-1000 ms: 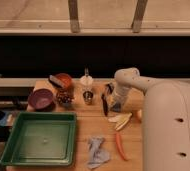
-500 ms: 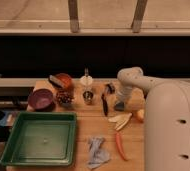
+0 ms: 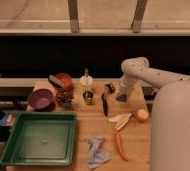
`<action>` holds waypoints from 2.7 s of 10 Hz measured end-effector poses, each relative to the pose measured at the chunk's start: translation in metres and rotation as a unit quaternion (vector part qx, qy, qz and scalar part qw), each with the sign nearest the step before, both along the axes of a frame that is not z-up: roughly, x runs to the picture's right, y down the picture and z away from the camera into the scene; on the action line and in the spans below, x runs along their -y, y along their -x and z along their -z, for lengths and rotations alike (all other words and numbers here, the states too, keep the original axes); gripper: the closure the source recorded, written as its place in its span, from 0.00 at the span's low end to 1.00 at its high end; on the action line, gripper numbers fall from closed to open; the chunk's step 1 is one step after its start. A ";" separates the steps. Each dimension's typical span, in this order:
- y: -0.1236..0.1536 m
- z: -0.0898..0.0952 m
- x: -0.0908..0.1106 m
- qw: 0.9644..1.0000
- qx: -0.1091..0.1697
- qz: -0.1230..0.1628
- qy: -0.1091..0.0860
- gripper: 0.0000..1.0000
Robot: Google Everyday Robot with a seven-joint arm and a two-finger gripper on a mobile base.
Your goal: Wipe tray with sponge
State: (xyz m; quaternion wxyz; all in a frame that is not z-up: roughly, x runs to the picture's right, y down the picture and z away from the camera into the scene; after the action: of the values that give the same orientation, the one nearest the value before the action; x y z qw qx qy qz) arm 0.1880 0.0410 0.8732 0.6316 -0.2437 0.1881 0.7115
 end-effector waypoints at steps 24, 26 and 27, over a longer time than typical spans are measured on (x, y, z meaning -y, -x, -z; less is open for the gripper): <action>0.362 0.158 -0.069 0.855 0.372 0.355 -0.065 1.00; 0.381 0.169 -0.081 0.835 0.400 0.373 -0.060 1.00; 0.380 0.169 -0.082 0.835 0.400 0.374 -0.058 1.00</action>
State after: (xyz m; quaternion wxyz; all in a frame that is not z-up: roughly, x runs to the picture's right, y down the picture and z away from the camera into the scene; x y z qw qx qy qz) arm -0.1917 0.1225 0.7044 0.8826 -0.3814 -0.0455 0.2709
